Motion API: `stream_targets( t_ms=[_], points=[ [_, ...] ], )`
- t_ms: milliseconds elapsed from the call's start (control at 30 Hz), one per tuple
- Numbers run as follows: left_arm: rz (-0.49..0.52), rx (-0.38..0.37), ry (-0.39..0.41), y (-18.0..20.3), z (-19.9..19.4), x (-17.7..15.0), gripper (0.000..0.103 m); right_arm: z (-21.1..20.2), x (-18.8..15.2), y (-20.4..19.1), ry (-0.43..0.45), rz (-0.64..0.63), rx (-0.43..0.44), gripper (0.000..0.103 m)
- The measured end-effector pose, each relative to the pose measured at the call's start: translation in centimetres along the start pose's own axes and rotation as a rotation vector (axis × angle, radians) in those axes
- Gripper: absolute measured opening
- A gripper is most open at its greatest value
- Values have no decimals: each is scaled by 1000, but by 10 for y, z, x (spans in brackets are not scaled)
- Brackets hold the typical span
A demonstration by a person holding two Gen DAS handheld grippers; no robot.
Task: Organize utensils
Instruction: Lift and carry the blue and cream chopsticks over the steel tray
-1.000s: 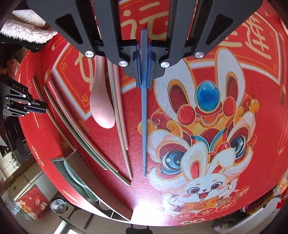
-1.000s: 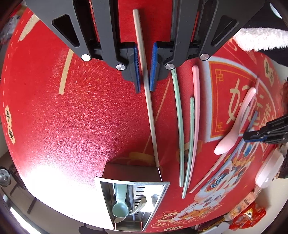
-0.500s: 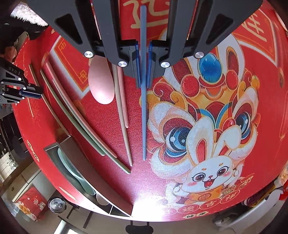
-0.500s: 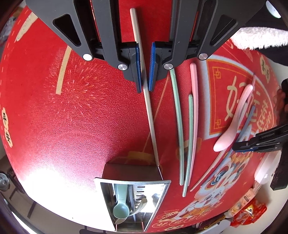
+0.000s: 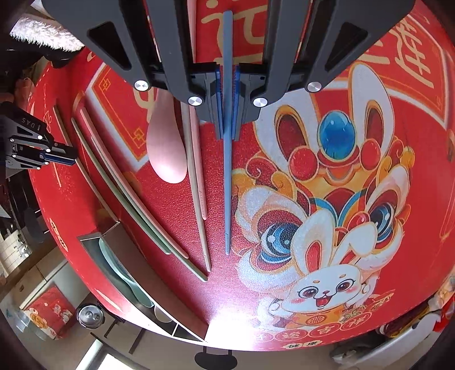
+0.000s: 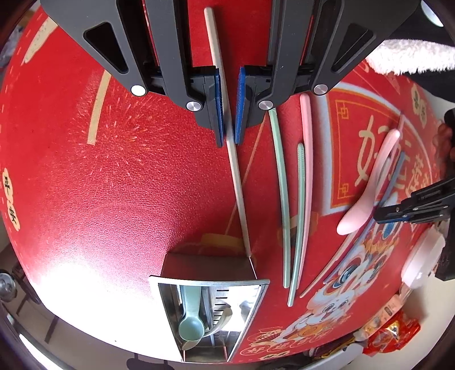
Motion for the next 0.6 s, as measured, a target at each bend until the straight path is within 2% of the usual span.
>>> stream_targets(
  t_ms=[100, 400, 600],
  points=[
    [-54, -9, 6, -6, -4, -10, 6, 0, 0, 2, -3, 16, 15, 8],
    [-60, 13, 36, -6, -5, -13, 6, 1, -1, -1, 24, 3, 1, 8],
    [-75, -17, 33, -7, -8, -16, 6, 1, 2, -4, 26, -4, 17, 7]
  ],
)
Point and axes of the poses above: each gripper's, at about its wrist camera, not at the fingertips, and z roughly the way its jaws point, y to its right, x to its top, the point moved 2 cm from there along z, roughly the way its jaws point, and after that the axes turned 9 degrees about z, right-handed, at the moved point
